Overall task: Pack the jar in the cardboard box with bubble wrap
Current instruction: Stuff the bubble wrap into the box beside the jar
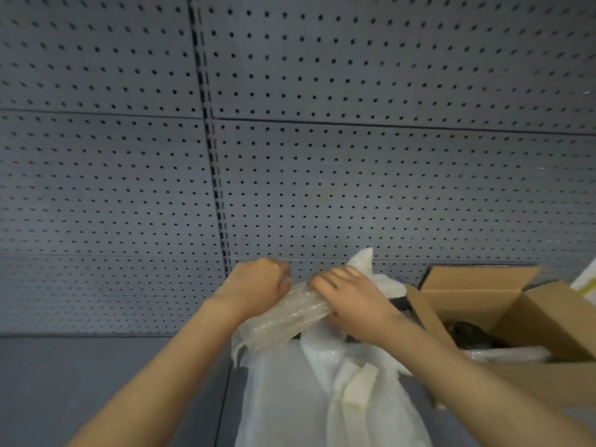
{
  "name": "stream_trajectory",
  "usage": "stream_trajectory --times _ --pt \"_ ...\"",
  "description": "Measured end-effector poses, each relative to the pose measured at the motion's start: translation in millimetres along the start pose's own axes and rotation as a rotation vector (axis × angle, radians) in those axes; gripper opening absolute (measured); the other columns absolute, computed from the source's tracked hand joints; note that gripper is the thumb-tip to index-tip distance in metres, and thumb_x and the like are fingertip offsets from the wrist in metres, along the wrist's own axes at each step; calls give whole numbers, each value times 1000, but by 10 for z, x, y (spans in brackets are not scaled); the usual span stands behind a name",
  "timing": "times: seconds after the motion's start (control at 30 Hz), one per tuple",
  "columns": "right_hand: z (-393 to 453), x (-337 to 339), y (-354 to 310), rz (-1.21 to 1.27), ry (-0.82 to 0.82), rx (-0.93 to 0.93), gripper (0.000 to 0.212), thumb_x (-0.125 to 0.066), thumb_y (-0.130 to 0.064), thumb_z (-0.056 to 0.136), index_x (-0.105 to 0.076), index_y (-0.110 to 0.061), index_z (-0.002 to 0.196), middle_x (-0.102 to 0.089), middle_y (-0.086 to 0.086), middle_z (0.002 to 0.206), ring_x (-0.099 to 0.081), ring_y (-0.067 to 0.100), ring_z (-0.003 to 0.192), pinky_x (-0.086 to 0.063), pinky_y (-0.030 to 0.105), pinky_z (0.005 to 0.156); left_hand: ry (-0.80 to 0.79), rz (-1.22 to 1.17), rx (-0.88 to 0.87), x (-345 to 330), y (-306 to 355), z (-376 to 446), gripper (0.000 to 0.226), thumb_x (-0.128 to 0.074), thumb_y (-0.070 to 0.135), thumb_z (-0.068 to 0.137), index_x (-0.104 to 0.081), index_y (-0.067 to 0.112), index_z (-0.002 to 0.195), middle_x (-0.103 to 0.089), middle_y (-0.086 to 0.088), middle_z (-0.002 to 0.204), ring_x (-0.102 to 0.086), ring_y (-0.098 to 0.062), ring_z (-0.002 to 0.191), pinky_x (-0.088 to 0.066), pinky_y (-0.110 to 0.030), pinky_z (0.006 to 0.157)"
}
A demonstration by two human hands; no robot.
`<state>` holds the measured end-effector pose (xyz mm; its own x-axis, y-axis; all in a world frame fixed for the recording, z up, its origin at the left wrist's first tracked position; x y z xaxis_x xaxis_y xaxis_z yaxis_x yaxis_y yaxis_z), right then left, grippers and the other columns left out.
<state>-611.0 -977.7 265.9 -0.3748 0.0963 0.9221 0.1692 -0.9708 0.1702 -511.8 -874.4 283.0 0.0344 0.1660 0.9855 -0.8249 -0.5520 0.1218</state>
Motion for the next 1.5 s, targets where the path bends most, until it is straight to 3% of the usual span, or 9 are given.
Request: stream_trajectory --times 0.23,0.43,0.63,0.8,0.97,1.13,1.3,1.4,1.5 --pt "-1070 733 827 -17 43 -172 44 -65 -19 74 -53 -17 116 -66 4 112 -59 24 103 -44 34 90 104 -8 -145 202 1484 332 28 -38 34 99 -60 22 112 -65 1 111 -62 -21 95 -46 -33 75" --pt "-1911 957 1500 -99 50 -276 56 -80 -24 59 -56 -18 109 -70 1 98 -66 22 89 -54 35 78 113 -104 -254 88 2572 553 31 -39 41 99 -58 27 118 -63 4 117 -60 -16 100 -50 -34 83" --pt "-2370 854 2209 -125 -3 -440 45 -76 -17 58 -62 -18 100 -68 2 93 -65 25 87 -50 35 76 18 -132 -355 -140 3186 1030 39 -39 51 97 -56 29 124 -59 9 125 -57 -9 104 -47 -28 87" --pt "-2561 637 2787 -114 -105 -545 48 -67 -13 68 -58 -16 115 -65 5 112 -58 27 107 -44 37 96 -59 -10 -404 -464 3595 1497 68 -63 58 80 -43 26 137 -49 6 132 -51 -13 115 -43 -28 93" --pt "-2789 343 3275 -26 -149 -599 38 -74 -22 66 -62 -16 102 -66 5 104 -60 28 100 -45 36 86 -60 7 -394 -872 3875 1904 53 -66 50 81 -48 26 124 -56 4 124 -58 -15 104 -47 -29 84" --pt "-2789 -70 3525 118 -254 -530 46 -70 -35 77 -56 -14 115 -58 7 120 -52 26 113 -38 35 93 -123 26 -280 -1150 3856 2160 33 -59 39 87 -52 23 115 -60 3 117 -61 -16 99 -44 -28 73" --pt "-2800 -397 3695 228 -366 -336 68 -69 -40 79 -39 -24 139 -45 -1 138 -40 20 125 -34 34 105 -182 -11 -73 -1468 3657 2272 28 -59 24 85 -53 22 113 -62 -1 112 -58 -21 104 -42 -42 96" --pt "-2817 -430 3745 230 -251 -256 68 -67 -35 81 -37 -28 141 -34 -3 147 -28 18 135 -27 38 114 -210 -65 13 -1594 3587 2262 30 -58 24 88 -48 21 117 -60 -2 116 -58 -23 105 -43 -38 90" --pt "-2810 -382 3609 199 -95 -106 45 -66 -32 79 -53 -25 122 -51 -1 129 -41 17 117 -41 34 102 -227 -88 62 -1658 3561 2248 31 -57 25 89 -45 23 117 -60 -2 117 -60 -25 102 -49 -37 82"
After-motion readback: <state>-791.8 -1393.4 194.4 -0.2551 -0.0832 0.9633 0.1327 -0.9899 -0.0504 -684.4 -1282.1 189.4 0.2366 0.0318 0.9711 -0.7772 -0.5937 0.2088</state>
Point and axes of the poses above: each hand's wrist, its own z-axis towards the middle knuckle, its own x-axis out of the back of the hand, y = z × x, the point moved 6 cm from there along z, towards the middle knuckle
